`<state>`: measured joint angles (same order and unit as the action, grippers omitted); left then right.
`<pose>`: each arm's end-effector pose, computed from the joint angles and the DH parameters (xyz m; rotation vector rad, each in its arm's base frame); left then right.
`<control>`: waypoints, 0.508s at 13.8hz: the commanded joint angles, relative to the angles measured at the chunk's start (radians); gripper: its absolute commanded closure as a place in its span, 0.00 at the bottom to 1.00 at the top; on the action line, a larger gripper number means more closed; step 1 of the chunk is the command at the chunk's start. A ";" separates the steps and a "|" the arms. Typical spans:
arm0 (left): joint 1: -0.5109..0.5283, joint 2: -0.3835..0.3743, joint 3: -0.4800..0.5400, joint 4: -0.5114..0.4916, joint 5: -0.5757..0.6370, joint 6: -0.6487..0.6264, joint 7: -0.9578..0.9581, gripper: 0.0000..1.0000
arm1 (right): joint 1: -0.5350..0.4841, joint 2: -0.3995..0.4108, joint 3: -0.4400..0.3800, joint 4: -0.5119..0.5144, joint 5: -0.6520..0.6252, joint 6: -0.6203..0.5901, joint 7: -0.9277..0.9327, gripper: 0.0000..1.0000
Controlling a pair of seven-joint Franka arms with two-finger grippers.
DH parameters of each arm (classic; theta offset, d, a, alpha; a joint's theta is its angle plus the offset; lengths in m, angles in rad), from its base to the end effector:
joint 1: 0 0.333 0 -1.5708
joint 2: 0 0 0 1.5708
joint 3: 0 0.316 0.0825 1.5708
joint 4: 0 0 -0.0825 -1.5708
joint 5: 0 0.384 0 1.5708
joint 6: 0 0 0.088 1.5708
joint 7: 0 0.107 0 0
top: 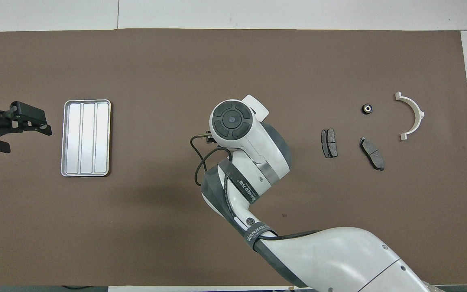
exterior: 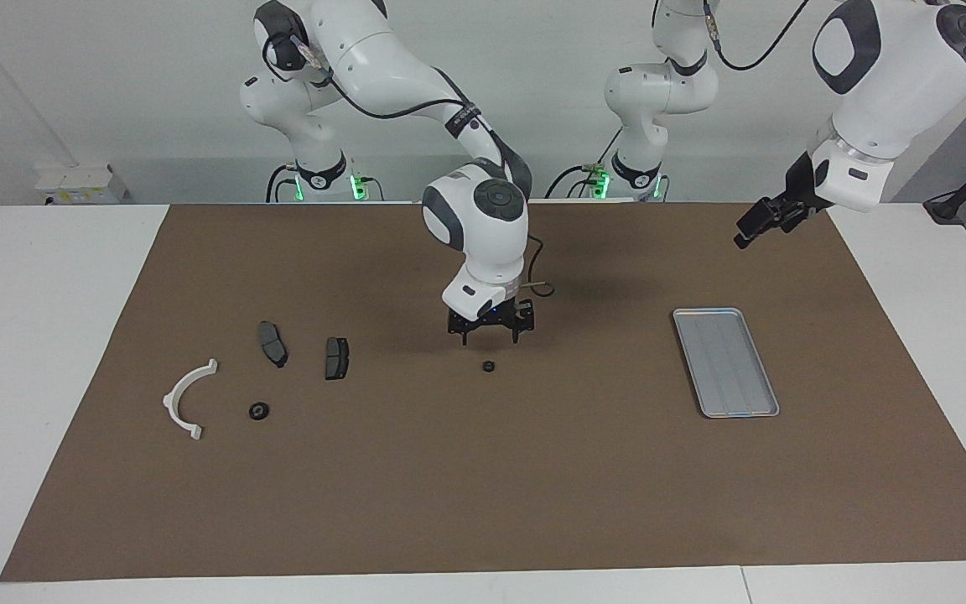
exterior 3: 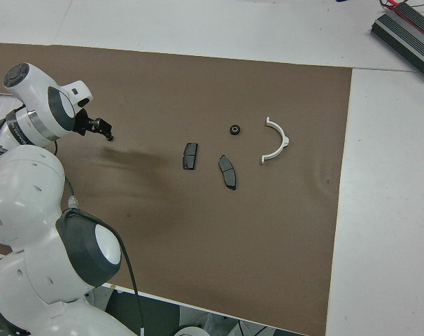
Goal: Place bearing gear from tray to pile
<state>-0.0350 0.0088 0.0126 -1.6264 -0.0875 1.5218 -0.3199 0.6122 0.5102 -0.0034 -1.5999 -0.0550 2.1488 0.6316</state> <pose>0.5488 -0.0220 0.5900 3.0346 0.4558 -0.1945 0.5674 0.3931 0.3386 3.1234 0.0107 0.0930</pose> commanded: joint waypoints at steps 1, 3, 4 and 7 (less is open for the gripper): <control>0.018 -0.032 -0.016 -0.046 0.046 0.056 0.069 0.00 | -0.012 -0.004 0.002 -0.025 -0.009 0.037 0.008 0.05; 0.018 -0.030 -0.017 -0.047 0.087 0.078 0.102 0.00 | -0.028 0.001 0.002 -0.044 -0.011 0.080 0.000 0.05; 0.018 -0.030 -0.019 -0.050 0.100 0.086 0.120 0.00 | -0.028 0.008 0.002 -0.045 -0.009 0.091 0.002 0.05; 0.018 -0.030 -0.020 -0.090 0.101 0.109 0.122 0.00 | -0.025 0.028 0.002 -0.045 -0.009 0.117 0.003 0.06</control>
<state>-0.0335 0.0087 0.0091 -1.6493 -0.0065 1.5858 -0.2165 0.5958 0.5272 -0.0109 -1.6326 -0.0551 2.2232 0.6316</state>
